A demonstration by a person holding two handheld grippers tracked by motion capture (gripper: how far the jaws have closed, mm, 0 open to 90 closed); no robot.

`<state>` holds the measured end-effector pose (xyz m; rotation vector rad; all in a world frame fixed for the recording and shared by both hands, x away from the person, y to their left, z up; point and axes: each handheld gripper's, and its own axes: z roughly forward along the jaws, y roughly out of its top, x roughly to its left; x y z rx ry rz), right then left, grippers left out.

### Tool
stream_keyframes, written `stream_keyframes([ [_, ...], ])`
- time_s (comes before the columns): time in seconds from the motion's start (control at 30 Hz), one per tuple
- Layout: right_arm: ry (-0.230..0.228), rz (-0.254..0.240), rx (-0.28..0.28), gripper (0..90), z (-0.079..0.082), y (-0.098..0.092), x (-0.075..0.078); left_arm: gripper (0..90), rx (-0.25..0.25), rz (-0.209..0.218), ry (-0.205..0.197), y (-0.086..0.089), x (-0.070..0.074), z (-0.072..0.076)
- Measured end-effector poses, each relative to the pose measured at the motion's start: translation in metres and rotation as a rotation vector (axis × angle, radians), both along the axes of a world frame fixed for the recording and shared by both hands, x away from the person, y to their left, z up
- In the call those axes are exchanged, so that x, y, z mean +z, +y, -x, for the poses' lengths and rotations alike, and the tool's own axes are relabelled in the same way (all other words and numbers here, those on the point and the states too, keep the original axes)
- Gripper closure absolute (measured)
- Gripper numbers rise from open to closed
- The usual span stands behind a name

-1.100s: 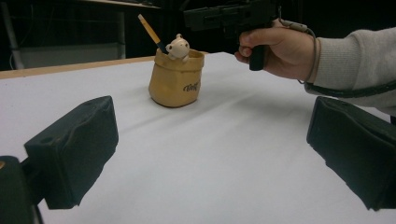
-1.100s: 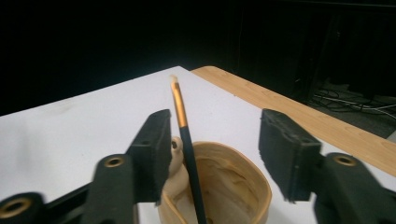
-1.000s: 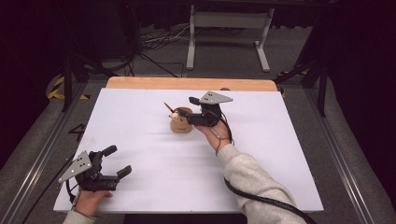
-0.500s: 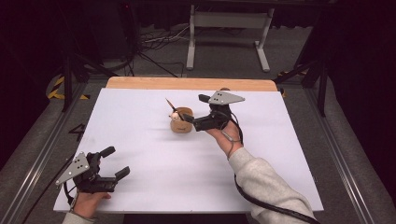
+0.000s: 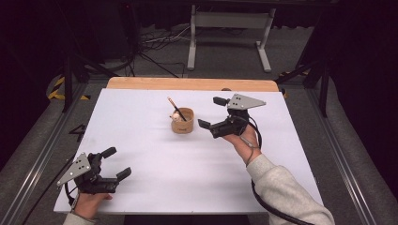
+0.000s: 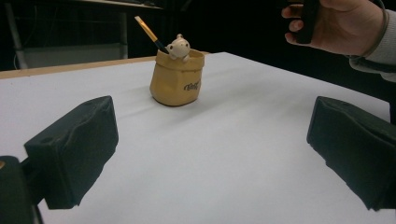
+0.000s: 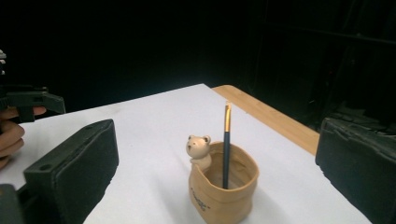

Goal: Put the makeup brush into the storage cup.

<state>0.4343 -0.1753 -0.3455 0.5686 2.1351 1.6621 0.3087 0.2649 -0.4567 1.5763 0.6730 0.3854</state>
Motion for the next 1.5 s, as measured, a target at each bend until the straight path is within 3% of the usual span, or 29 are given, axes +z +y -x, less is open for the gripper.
stream_keyframes([
  [0.47, -0.014, 0.020, 0.010, 0.0, 0.025, -0.046, -0.004, 2.9, -0.008, -0.006, 0.000, -0.003, 0.000, -0.001],
  [0.7, -0.001, -0.012, -0.016, 0.0, 0.037, -0.064, -0.011, 2.9, -0.023, -0.020, -0.012, -0.005, 0.000, 0.000],
  [1.17, -0.004, -0.018, -0.043, 0.0, 0.059, -0.090, -0.025, 2.7, -0.025, -0.017, -0.022, -0.004, 0.000, 0.001],
  [1.5, -0.016, -0.032, -0.067, 0.0, 0.077, -0.105, -0.047, 2.6, -0.028, -0.017, -0.022, -0.006, 0.000, 0.001],
])
